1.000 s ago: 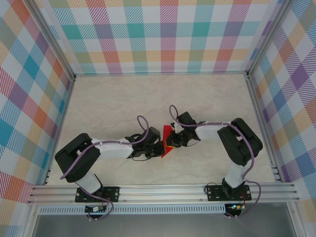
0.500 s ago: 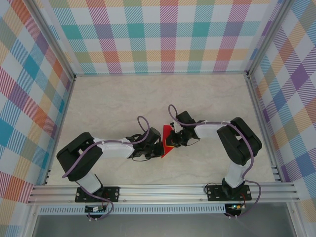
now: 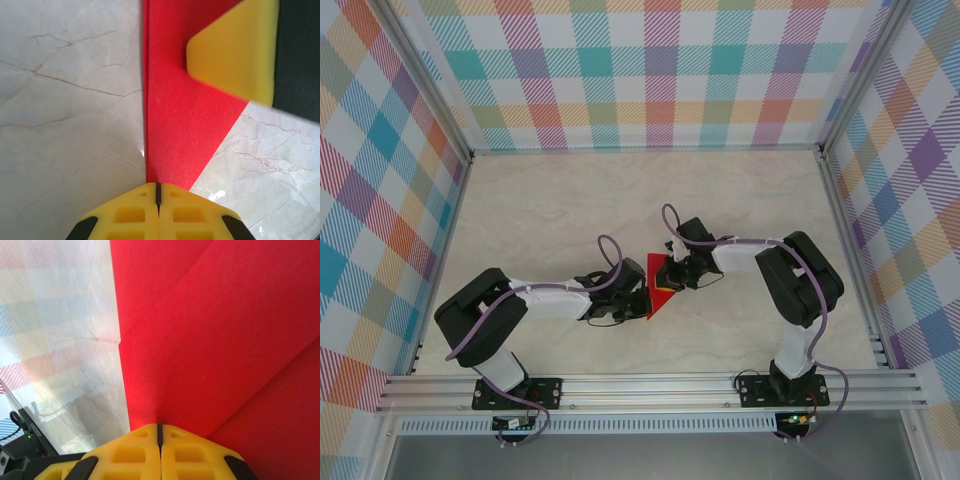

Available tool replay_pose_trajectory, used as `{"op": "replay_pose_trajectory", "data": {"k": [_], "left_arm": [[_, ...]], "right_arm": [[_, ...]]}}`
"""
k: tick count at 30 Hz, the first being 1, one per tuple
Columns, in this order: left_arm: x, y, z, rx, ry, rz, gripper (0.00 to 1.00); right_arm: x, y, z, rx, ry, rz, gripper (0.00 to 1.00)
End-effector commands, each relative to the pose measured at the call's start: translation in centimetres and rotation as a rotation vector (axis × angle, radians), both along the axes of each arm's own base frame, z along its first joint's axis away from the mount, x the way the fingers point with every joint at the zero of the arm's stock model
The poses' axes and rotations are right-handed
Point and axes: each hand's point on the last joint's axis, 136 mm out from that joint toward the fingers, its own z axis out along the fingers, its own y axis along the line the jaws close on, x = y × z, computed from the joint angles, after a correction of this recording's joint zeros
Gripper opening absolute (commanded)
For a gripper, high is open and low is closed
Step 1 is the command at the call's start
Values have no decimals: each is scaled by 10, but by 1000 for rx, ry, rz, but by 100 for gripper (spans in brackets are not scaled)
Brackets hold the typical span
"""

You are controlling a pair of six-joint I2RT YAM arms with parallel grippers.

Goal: Fold a paper plane with a square sheet of paper (pick it up from the middle)
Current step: Fourth fold the wing at the center of the table.

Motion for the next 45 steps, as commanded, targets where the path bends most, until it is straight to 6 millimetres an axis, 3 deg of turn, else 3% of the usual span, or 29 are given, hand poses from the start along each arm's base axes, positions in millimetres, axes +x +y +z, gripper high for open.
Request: {"op": "replay_pose_trajectory", "data": {"k": [1, 22, 32, 39, 42, 45], "left_arm": [[-35, 39, -36, 165, 151, -10, 0], [-37, 37, -35, 163, 158, -32, 0], [-37, 35, -38, 158, 156, -42, 0], [-30, 26, -27, 124, 127, -43, 0], [-18, 14, -8, 76, 77, -44, 1], [-4, 3, 17, 34, 13, -28, 11]], "right_arm": [[33, -19, -10, -60, -68, -77, 6], [104, -59, -12, -99, -96, -203, 6], [116, -67, 1, -153, -106, -234, 6], [104, -74, 36, -131, -150, -276, 10], [86, -74, 46, -100, -140, -277, 19], [64, -70, 52, -45, -110, -267, 32]]}}
